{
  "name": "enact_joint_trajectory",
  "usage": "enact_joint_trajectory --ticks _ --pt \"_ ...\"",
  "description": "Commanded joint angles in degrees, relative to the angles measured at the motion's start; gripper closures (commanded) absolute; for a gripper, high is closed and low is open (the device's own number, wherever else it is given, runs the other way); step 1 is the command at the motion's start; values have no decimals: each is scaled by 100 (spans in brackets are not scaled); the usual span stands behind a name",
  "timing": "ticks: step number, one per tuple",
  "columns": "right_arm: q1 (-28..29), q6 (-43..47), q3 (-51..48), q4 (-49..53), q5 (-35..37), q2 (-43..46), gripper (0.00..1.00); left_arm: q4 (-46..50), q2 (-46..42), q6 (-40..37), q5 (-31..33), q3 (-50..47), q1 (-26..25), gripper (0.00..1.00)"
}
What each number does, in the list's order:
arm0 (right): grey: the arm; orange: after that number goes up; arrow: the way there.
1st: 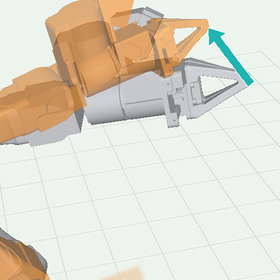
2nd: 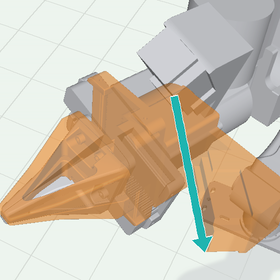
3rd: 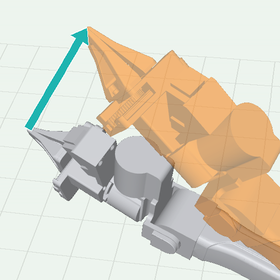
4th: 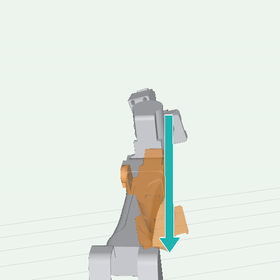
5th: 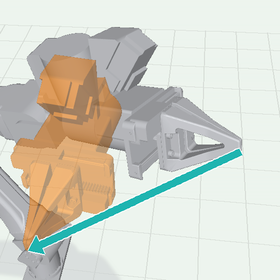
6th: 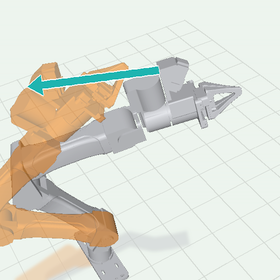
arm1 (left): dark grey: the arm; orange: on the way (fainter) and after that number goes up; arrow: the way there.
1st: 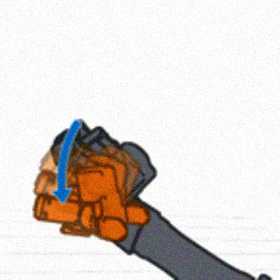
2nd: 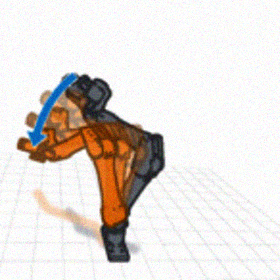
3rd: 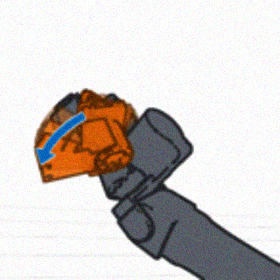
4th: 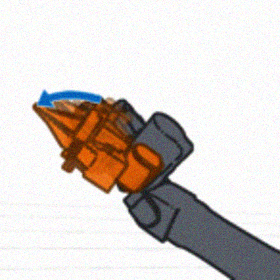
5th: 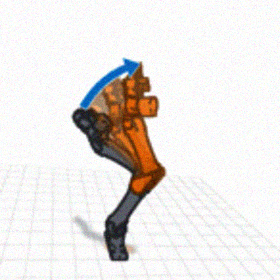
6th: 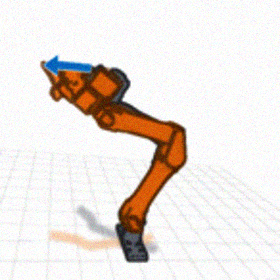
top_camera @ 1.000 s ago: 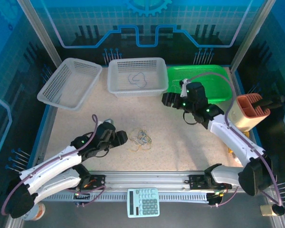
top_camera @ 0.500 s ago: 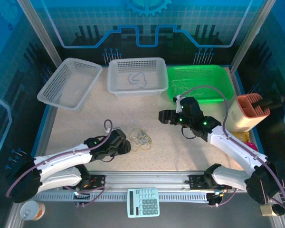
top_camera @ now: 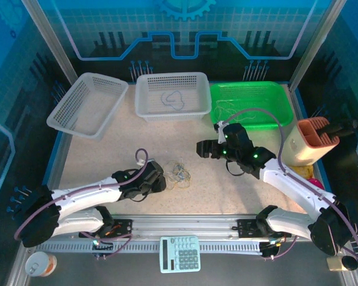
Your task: Untangle the cables
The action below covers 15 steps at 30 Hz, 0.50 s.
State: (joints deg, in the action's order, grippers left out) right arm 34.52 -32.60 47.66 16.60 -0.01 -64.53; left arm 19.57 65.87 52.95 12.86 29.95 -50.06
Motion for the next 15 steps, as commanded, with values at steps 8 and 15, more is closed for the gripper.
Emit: enact_joint_trajectory --ticks 8,15 --pt "237 -60 -42 -22 141 -24 19 -293 352 -240 85 205 -39 67" --pt "303 -53 15 101 177 66 18 -358 366 -309 54 262 -39 91"
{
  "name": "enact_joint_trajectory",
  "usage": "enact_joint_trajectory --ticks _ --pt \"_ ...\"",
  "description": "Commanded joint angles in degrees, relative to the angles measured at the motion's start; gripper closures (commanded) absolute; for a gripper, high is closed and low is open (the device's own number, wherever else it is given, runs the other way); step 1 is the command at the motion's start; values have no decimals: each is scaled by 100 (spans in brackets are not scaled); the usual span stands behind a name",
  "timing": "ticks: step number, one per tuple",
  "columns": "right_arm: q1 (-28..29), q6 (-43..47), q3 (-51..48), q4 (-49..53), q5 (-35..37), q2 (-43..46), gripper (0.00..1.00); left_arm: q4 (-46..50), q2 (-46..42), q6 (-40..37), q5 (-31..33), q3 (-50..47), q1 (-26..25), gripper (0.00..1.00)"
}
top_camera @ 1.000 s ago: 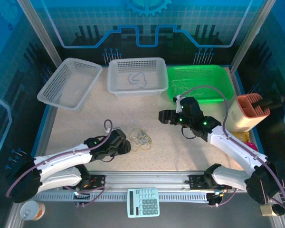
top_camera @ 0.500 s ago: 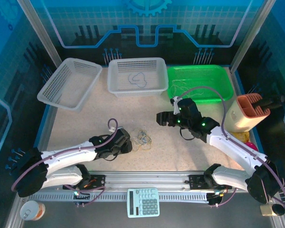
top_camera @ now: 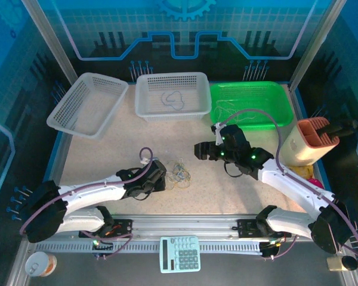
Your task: Untangle the cables
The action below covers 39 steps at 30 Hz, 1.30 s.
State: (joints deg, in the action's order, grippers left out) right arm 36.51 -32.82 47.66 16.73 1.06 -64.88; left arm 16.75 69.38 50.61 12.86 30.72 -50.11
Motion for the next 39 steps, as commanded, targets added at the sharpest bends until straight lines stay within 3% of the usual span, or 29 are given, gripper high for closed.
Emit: enact_joint_trajectory --ticks 1,3,13,27,39 --pt "109 -23 23 97 64 109 18 -72 -1 -98 33 209 -34 95" --pt "131 -10 41 110 54 117 18 -12 -58 -150 -6 295 -34 100" --pt "334 705 -170 -598 -604 151 17 656 -671 -785 -164 1358 81 100" --pt "595 1193 -528 -1871 -1667 -18 16 691 -552 -1189 -908 2641 465 100" --pt "730 1203 -450 -2146 -1662 -259 16 574 -531 -1070 -1221 3162 486 100"
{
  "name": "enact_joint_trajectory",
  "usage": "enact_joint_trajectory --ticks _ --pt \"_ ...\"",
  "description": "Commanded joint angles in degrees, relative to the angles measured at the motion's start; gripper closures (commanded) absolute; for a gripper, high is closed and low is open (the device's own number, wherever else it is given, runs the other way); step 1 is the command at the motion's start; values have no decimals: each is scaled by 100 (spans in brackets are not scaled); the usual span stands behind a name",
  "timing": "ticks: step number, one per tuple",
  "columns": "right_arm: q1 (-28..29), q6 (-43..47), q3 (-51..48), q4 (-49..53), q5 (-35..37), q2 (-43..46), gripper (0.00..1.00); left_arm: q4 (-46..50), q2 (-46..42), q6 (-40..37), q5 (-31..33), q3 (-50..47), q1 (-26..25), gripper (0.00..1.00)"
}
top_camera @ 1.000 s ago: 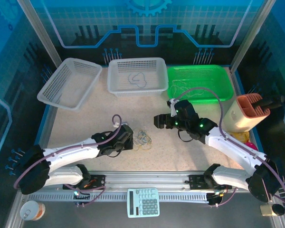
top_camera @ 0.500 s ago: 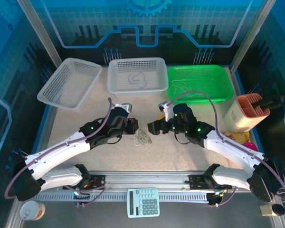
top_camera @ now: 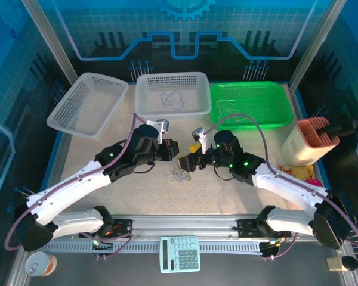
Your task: Untangle the cables
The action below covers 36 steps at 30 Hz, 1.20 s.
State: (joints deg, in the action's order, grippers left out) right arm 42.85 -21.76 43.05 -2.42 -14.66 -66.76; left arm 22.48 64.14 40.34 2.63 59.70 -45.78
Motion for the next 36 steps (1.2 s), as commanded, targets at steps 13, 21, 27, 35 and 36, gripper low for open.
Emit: enact_joint_trajectory --ticks 13,21,27,35,36 --pt "83 35 110 -492 301 -397 18 -130 -138 89 -429 835 79 100" --pt "23 -83 68 -679 434 -558 24 -310 -197 189 -523 1229 105 100" --pt "-61 -245 -131 -901 587 -582 26 -577 -267 309 -595 1450 120 100" --pt "-172 -412 -282 -1115 639 -649 35 -745 -221 352 -753 1870 119 100" --pt "-189 -430 -284 -1141 639 -665 36 -761 -207 352 -779 1939 113 100"
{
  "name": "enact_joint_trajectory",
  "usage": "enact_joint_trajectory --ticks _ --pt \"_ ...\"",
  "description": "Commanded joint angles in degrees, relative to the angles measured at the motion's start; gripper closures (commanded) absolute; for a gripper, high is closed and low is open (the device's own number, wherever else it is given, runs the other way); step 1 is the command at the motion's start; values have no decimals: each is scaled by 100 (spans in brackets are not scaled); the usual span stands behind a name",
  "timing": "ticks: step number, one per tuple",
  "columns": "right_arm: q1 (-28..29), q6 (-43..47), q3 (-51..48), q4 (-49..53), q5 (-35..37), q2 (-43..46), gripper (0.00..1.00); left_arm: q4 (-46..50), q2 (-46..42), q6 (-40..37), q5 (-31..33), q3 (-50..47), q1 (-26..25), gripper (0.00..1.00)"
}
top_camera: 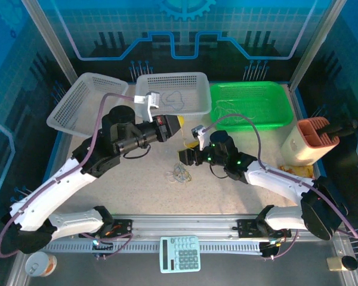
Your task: Untangle the cables
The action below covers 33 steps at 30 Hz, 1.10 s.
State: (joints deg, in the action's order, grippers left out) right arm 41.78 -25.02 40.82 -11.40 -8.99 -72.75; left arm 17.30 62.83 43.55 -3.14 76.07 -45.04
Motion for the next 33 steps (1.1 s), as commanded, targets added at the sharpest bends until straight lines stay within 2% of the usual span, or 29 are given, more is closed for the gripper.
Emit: enact_joint_trajectory --ticks 1,10,16,19,23,25,29,33 --pt "-96 -121 -73 -265 67 -82 36 -253 -54 22 -226 359 44 100" --pt "-174 -317 -117 -595 118 -338 38 -157 314 -258 -392 1131 45 100" --pt "-254 -432 -230 -762 107 -511 43 -148 482 -307 -486 1475 39 100" --pt "-305 -490 -289 -868 66 -580 54 -142 533 -338 -512 1620 39 100" --pt "-360 -522 -326 -917 -16 -635 81 -51 567 -432 -482 1788 45 100" --pt "-381 -524 -334 -923 -33 -646 90 -43 559 -467 -450 1799 41 100" --pt "-429 -500 -379 -874 -34 -632 100 23 481 -570 -317 1780 54 100" --pt "-574 -487 -454 -748 44 -583 100 69 369 -738 -124 1801 62 100"
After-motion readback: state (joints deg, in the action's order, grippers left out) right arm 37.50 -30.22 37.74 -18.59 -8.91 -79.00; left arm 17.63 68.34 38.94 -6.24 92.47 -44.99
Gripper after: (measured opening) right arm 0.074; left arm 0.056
